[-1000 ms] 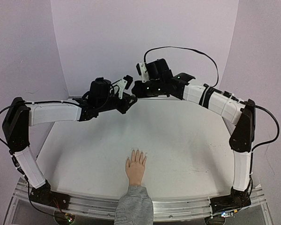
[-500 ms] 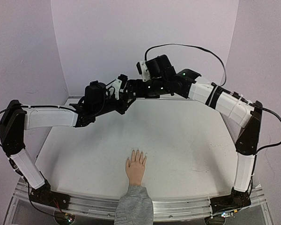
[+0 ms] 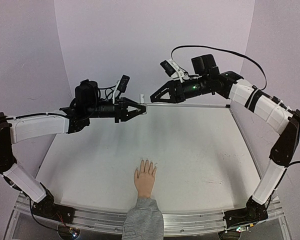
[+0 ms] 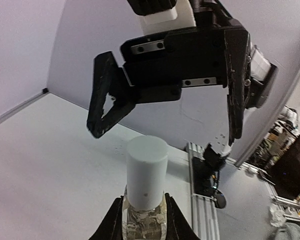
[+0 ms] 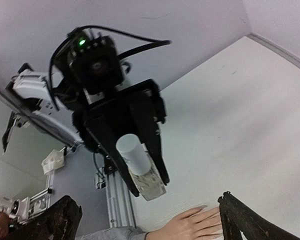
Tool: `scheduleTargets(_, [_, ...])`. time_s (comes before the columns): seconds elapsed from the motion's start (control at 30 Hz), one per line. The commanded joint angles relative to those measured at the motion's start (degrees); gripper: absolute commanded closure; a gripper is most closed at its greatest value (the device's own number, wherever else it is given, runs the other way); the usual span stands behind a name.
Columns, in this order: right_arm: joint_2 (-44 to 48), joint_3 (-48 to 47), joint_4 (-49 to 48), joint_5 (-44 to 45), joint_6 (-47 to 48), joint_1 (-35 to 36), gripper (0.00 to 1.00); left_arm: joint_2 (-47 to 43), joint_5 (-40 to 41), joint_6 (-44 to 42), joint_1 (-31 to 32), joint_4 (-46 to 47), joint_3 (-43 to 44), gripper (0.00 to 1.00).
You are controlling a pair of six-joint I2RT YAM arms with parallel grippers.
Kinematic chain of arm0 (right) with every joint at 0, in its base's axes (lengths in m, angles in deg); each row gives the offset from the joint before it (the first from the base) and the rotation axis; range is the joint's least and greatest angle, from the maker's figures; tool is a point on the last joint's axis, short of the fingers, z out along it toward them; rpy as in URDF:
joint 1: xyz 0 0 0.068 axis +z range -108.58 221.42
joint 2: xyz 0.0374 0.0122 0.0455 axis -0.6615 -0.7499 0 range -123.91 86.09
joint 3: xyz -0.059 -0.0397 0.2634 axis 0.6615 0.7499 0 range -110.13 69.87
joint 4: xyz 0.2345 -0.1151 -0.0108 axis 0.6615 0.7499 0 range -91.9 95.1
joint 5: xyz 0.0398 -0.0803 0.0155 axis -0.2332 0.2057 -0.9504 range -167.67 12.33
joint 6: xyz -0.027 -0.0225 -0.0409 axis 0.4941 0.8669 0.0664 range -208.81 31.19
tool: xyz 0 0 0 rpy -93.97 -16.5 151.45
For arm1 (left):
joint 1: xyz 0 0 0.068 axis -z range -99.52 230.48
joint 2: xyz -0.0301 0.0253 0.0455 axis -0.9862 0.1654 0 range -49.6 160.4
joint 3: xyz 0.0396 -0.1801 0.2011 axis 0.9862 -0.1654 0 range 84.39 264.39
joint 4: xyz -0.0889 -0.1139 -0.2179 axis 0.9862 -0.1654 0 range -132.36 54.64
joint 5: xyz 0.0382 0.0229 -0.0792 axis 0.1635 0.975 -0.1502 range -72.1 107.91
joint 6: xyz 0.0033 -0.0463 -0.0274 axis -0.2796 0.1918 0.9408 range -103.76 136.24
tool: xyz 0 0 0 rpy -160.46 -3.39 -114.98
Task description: Paint the nails
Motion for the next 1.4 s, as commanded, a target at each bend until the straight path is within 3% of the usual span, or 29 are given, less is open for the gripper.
scheduleTargets(0.0, [1.2, 0.4, -4.8, -17.4, 2.7, 1.3, 0.02, -0.6, -19.6, 7.3, -0.4, 1.1, 4.8, 1.00])
scheduleTargets(0.27, [-2.0, 0.7, -14.0, -25.4, -2.7, 1.4, 0.29, 0.6, -26.3, 9.4, -0.2, 1.1, 6.8, 1.00])
scheduleTargets(0.4, [-3.6, -0.8, -16.3, -26.2, -5.2, 1.9, 0.32, 1.2, -27.5, 9.8, -0.2, 1.1, 7.4, 1.00])
scheduleTargets(0.5, [-4.9, -2.1, -16.5, -25.6, -6.2, 2.2, 0.41, 1.7, -28.4, 10.1, 0.1, 1.1, 7.8, 1.00])
scheduleTargets(0.67, [-7.8, -5.4, -16.6, -27.3, -7.6, 4.0, 0.43, 2.4, -29.1, 10.2, 0.3, 1.1, 8.1, 1.00])
scheduleTargets(0.93, [-7.1, -4.9, -17.4, -29.2, -7.9, 5.1, 0.71, 2.3, -28.4, 9.7, 0.3, 1.1, 7.6, 1.00])
scheduleTargets(1.17, [-3.6, 0.6, -17.8, -26.3, -6.1, 5.3, 0.99, 1.0, -23.7, 8.4, 0.1, 1.1, 6.7, 1.00])
scheduleTargets(1.37, [0.4, 8.2, -18.1, -14.3, -4.6, 6.5, 1.00, -1.9, -7.7, 5.7, -0.3, -0.1, 4.7, 1.00])
